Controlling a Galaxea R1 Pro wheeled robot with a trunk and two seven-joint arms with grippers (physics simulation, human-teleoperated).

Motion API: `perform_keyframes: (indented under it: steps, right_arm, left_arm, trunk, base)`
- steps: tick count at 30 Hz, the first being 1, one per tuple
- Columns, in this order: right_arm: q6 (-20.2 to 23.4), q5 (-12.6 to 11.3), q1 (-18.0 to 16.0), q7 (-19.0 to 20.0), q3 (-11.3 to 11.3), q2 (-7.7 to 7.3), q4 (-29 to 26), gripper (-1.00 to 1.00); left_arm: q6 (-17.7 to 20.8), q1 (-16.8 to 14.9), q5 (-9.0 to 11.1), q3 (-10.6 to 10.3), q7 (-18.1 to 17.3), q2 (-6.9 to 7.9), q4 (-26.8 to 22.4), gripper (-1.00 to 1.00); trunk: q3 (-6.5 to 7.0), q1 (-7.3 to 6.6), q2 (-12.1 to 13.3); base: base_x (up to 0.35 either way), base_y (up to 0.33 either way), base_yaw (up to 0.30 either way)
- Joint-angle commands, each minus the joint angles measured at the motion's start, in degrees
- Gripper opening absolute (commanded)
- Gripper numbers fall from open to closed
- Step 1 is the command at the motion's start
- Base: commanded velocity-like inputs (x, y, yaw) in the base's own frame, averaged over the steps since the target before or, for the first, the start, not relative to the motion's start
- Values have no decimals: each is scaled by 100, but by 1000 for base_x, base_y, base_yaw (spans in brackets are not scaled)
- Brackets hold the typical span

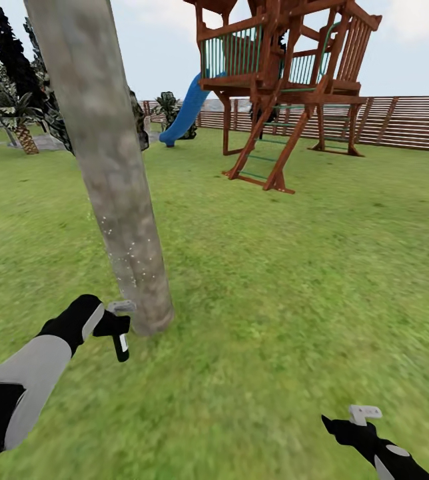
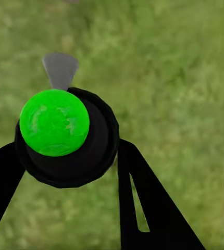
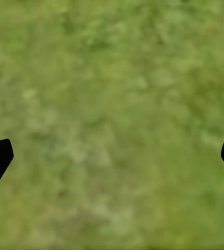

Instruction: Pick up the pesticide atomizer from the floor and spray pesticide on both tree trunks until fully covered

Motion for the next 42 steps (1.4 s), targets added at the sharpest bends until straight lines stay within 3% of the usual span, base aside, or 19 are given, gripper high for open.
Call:
perform_keyframes:
  steps: [1,25,42]
  right_arm:
    - [0,0,2,-1,0,0,0,100]
    - [0,0,-2,7,8,0,0,100]
    - [0,0,-1,0,8,0,0,100]
  left_arm:
    - [0,0,4,-1,4,0,3,-100]
    - [0,9,1,-1,4,-11,4,-100]
    - [7,9,5,-1,4,-15,4,-100]
  trunk:
    - [0,0,0]
    - [0,0,0]
    - [0,0,0]
  base:
    - [0,-270,0]
    - [133,-270,247]
    - [63,-270,46]
